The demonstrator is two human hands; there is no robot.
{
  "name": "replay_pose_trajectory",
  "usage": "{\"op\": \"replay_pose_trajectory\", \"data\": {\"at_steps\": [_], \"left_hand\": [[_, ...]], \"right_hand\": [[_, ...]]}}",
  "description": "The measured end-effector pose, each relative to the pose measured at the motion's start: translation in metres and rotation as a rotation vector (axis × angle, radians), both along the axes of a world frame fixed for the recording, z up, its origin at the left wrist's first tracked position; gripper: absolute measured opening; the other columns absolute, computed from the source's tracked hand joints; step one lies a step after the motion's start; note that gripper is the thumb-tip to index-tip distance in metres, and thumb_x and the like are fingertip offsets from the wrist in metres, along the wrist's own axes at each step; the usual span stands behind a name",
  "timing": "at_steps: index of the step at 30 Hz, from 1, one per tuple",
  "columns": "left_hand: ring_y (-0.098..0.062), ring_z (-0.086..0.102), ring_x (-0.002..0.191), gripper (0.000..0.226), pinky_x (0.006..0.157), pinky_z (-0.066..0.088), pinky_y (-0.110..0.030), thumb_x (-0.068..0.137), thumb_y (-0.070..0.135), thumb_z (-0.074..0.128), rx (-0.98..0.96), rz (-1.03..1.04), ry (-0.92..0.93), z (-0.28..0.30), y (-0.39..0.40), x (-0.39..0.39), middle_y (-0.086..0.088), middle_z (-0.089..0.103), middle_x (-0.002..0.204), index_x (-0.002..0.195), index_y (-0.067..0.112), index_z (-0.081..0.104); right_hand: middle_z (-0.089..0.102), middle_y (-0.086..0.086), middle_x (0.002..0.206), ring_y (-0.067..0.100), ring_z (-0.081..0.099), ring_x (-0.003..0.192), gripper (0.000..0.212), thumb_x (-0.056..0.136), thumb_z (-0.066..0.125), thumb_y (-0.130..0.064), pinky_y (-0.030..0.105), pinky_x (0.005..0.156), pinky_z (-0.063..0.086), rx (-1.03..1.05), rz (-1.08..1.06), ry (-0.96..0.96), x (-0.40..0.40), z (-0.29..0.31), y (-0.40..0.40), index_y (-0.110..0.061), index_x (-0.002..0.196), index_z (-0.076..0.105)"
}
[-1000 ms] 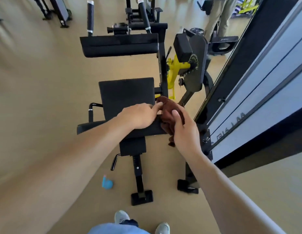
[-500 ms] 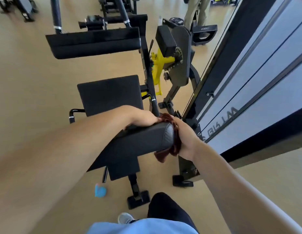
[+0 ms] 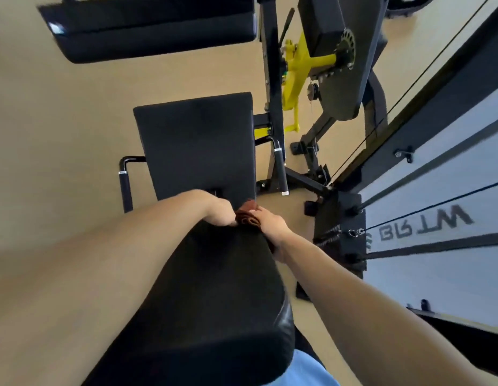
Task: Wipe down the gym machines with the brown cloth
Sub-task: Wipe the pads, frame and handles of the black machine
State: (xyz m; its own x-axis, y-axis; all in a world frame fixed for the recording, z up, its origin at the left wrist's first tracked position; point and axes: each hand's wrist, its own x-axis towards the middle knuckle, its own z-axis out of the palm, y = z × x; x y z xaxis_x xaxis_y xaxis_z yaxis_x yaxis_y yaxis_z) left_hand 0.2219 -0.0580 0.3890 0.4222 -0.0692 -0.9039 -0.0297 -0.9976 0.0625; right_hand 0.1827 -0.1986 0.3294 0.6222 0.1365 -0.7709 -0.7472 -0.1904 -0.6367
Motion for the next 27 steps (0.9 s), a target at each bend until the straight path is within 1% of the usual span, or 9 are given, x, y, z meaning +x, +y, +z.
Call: {"op": "replay_pose_trajectory", "data": {"at_steps": [2,4,7,9,12,17,19,23,27], "left_hand": [[-0.029,0.048,0.132,0.046,0.104,0.043,-0.034,0.108,0.032,0.035,0.008,-0.001,0.007,-0.028,0.007,0.008,-0.011,0.047,0.15,0.146,0.009,0.047],[-0.029,0.04,0.14,0.047,0.115,0.03,-0.036,0.109,0.028,0.03,0.015,0.082,0.044,-0.062,0.008,0.023,-0.011,0.04,0.156,0.151,0.009,0.039],[-0.032,0.042,0.139,0.048,0.115,0.033,-0.037,0.106,0.025,0.029,-0.013,0.144,0.026,-0.088,0.011,0.027,-0.016,0.04,0.155,0.15,0.007,0.039],[-0.034,0.05,0.13,0.046,0.11,0.039,-0.039,0.104,0.026,0.031,-0.024,0.22,0.039,-0.123,0.013,0.043,-0.018,0.049,0.147,0.143,0.009,0.047],[-0.031,0.052,0.127,0.045,0.11,0.039,-0.04,0.105,0.035,0.03,-0.033,0.326,0.044,-0.144,0.013,0.052,-0.014,0.052,0.146,0.142,0.019,0.049],[-0.026,0.017,0.153,0.061,0.125,0.012,-0.042,0.105,0.053,0.025,-0.016,0.432,0.096,-0.166,0.01,0.057,-0.004,0.019,0.167,0.159,0.024,0.021],[-0.026,0.016,0.154,0.061,0.124,0.012,-0.042,0.105,0.053,0.023,-0.001,0.416,0.102,-0.169,0.01,0.057,-0.003,0.017,0.167,0.16,0.025,0.02],[-0.027,0.022,0.152,0.06,0.12,0.016,-0.037,0.107,0.05,0.023,0.003,0.359,0.165,-0.178,0.01,0.074,-0.007,0.022,0.166,0.16,0.022,0.021],[-0.026,0.009,0.155,0.064,0.123,0.007,-0.039,0.105,0.055,0.022,0.028,0.348,0.184,-0.189,0.011,0.079,-0.005,0.01,0.168,0.161,0.025,0.012]], "right_hand": [[0.071,0.005,0.113,0.015,0.067,0.094,0.026,0.103,0.054,-0.024,0.028,0.088,0.056,0.04,0.017,0.043,0.018,-0.03,0.002,-0.017,0.125,0.065],[0.069,-0.004,0.094,0.008,0.065,0.082,0.013,0.102,0.054,-0.015,0.025,0.08,0.055,0.083,0.039,0.075,0.043,-0.061,0.007,-0.022,0.101,0.065],[0.066,-0.003,0.096,0.013,0.064,0.087,0.012,0.101,0.055,-0.014,0.026,0.079,0.05,-0.001,0.144,0.074,0.058,-0.079,0.014,-0.02,0.095,0.062],[0.066,0.003,0.117,0.022,0.061,0.111,0.024,0.1,0.054,-0.014,0.028,0.092,0.042,-0.072,0.199,0.031,0.081,-0.112,0.022,-0.012,0.121,0.064],[0.055,0.004,0.146,0.024,0.052,0.133,0.048,0.103,0.052,-0.015,0.023,0.101,0.036,-0.122,0.172,0.009,0.094,-0.141,0.027,-0.015,0.151,0.047],[0.036,0.004,0.161,0.027,0.034,0.148,0.044,0.107,0.046,-0.027,0.041,0.123,0.027,-0.247,-0.011,-0.07,0.104,-0.18,0.034,-0.023,0.152,0.045],[0.041,0.002,0.159,0.027,0.036,0.148,0.046,0.107,0.047,-0.031,0.044,0.123,0.028,-0.209,0.059,-0.061,0.105,-0.19,0.035,-0.024,0.152,0.045],[0.061,0.001,0.14,0.022,0.058,0.128,0.05,0.098,0.064,-0.03,0.03,0.107,0.044,-0.092,0.238,0.077,0.132,-0.214,0.033,-0.021,0.146,0.055],[0.067,0.003,0.121,0.022,0.063,0.114,0.042,0.101,0.058,-0.029,0.033,0.1,0.05,-0.077,0.227,0.177,0.147,-0.239,0.033,-0.018,0.142,0.059]]}}
